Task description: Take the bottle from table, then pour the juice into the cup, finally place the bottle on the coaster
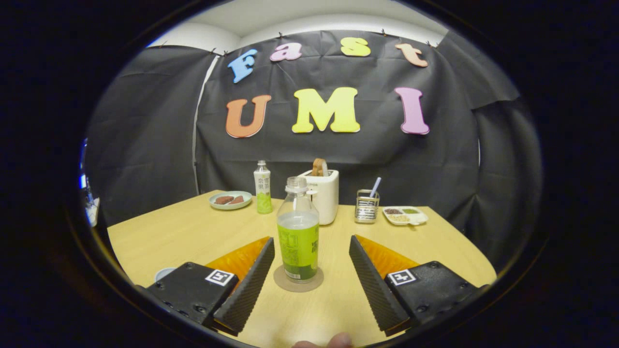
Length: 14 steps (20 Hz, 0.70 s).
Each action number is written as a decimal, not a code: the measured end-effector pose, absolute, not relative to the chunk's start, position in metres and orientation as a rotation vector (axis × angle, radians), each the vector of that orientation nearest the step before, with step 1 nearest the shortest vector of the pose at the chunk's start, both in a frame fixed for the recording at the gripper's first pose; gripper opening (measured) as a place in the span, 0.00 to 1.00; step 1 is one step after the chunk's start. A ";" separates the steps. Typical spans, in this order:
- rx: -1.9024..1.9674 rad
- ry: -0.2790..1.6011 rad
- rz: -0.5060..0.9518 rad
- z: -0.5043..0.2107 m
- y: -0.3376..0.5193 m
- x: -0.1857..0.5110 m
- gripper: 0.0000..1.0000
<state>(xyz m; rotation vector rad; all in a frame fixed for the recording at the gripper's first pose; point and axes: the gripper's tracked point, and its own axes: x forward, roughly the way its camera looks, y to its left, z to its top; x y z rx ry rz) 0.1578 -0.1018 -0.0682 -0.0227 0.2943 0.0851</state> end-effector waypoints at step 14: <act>-0.011 0.197 0.007 -0.015 -0.122 0.073 1.00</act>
